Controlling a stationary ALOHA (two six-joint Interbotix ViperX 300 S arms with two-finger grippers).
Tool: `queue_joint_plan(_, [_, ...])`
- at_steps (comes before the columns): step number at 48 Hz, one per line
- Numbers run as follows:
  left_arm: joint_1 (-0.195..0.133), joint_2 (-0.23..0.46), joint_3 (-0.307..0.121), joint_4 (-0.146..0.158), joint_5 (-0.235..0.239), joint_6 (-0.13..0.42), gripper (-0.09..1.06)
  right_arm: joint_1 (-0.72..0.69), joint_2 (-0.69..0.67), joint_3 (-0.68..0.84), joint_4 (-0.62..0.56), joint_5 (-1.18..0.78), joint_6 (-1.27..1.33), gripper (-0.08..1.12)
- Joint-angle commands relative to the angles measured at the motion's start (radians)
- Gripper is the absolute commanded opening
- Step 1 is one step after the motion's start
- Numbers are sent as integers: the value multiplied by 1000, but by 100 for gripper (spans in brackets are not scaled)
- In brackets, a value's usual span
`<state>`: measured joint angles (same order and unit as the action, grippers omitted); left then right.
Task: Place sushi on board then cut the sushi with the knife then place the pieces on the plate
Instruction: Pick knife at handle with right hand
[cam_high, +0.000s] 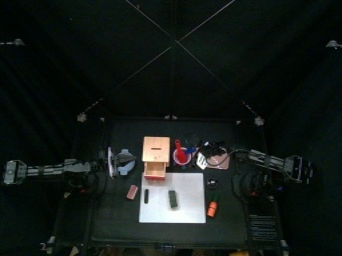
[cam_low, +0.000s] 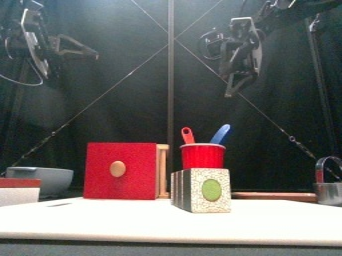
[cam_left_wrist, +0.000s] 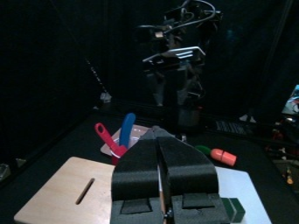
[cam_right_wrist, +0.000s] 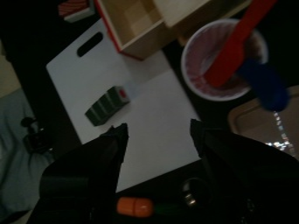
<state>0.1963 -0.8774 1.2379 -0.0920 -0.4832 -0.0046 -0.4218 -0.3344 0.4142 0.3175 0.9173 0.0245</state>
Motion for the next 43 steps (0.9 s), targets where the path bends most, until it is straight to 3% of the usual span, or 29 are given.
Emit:
queue_joint_plan(1, [3, 3, -29, -21, -11, -2, 8, -69, 20, -84, 3, 38, -94, 91])
queue_joint_plan(7, [5, 3, -28, -51, -11, 3, 8, -126, 121, -184, 12, 181, -198, 91])
queue_joint_plan(15, [5, 3, -23, -54, -9, 2, 8, -149, 295, -322, 2, 348, -290, 91])
queue_joint_plan(43, [5, 3, 5, -58, -9, 0, 8, -187, 640, -673, -54, 491, -416, 91])
